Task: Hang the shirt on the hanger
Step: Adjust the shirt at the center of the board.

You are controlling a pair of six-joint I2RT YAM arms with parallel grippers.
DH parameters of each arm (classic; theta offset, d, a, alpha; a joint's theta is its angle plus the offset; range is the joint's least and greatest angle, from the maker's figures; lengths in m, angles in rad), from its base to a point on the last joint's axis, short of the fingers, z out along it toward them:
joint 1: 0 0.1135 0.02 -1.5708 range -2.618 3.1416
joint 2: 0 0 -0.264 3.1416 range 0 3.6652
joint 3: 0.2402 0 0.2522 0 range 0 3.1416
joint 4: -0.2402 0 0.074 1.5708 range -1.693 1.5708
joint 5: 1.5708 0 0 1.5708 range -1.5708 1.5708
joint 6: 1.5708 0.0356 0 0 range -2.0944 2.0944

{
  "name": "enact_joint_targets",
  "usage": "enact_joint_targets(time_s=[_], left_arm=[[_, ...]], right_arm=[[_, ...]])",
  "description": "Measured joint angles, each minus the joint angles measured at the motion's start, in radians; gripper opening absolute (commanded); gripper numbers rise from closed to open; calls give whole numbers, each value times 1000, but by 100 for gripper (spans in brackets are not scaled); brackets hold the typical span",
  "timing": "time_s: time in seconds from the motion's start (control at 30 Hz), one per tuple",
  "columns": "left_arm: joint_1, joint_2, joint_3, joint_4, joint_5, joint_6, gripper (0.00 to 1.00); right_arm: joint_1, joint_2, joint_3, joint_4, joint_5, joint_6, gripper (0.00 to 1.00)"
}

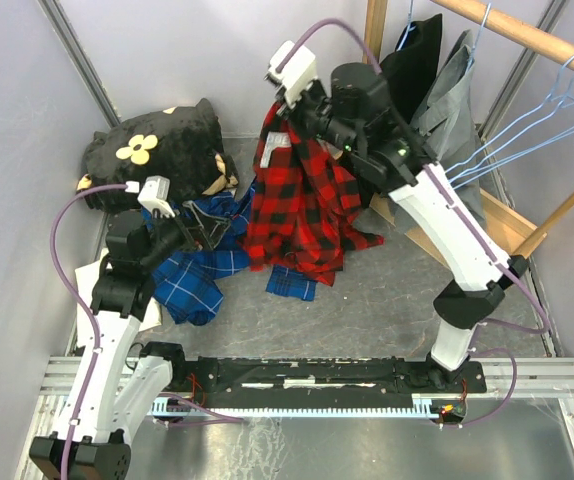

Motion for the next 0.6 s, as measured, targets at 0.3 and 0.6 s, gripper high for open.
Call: enact_joint_targets(time_s=[0.3, 0.6], left_arm=[[-74, 43, 103, 130, 68, -1, 92], [-132, 64, 110, 98, -76, -1, 87]], right_arm=[[8, -1, 196, -87, 196, 101, 0], [33, 11, 193, -181, 229, 156, 2]])
